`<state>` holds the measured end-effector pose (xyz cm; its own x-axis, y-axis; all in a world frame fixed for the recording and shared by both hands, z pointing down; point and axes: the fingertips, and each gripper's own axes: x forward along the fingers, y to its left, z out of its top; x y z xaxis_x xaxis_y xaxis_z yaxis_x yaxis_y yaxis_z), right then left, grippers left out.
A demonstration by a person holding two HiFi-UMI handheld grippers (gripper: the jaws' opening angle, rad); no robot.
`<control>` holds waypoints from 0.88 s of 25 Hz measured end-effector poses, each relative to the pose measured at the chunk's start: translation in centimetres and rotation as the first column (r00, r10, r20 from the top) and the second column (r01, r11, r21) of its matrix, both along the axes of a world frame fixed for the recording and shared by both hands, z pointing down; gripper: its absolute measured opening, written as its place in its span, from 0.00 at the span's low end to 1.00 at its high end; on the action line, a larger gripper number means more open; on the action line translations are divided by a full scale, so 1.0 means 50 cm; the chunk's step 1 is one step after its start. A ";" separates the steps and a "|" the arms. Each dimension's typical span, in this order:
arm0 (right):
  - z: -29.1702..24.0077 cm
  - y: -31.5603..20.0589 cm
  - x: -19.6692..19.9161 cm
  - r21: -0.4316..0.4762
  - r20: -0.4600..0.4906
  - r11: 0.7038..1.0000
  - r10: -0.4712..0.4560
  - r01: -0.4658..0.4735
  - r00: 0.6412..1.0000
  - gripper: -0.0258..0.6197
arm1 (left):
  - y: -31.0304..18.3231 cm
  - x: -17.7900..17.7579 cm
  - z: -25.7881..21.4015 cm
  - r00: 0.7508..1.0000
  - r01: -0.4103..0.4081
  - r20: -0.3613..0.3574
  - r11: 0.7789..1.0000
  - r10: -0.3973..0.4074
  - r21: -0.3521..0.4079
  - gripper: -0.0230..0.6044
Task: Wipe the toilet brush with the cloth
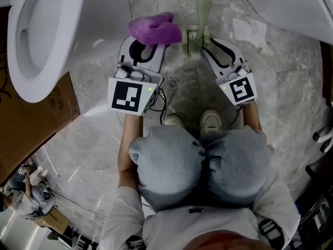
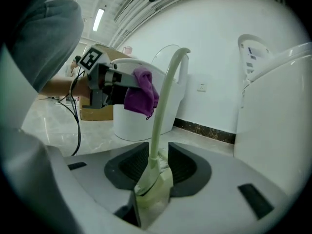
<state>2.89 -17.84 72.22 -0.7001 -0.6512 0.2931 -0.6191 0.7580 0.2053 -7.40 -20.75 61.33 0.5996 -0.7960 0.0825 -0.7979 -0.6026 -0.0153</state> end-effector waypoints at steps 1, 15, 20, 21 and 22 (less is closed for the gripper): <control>-0.009 0.005 0.002 0.002 0.015 1.000 0.011 -0.011 1.000 0.22 | 0.004 0.001 0.011 1.000 0.007 -0.002 1.000 -0.007 -0.004 0.16; -0.064 0.022 0.001 -0.010 0.163 0.996 0.090 -0.089 0.983 0.03 | 0.036 0.023 0.097 1.000 0.017 -0.002 0.999 -0.017 -0.042 0.16; -0.081 0.021 0.012 -0.012 0.189 0.991 0.130 -0.130 0.973 0.03 | 0.038 0.021 0.119 1.000 0.019 0.002 0.999 -0.018 -0.048 0.16; -0.084 0.021 0.015 -0.012 0.192 0.991 0.134 -0.134 0.972 0.03 | 0.038 0.022 0.121 1.000 0.019 0.003 0.999 -0.019 -0.048 0.16; -0.087 0.020 0.018 -0.012 0.197 0.990 0.137 -0.137 0.971 0.03 | 0.037 0.024 0.123 1.000 0.019 0.005 0.999 -0.018 -0.047 0.16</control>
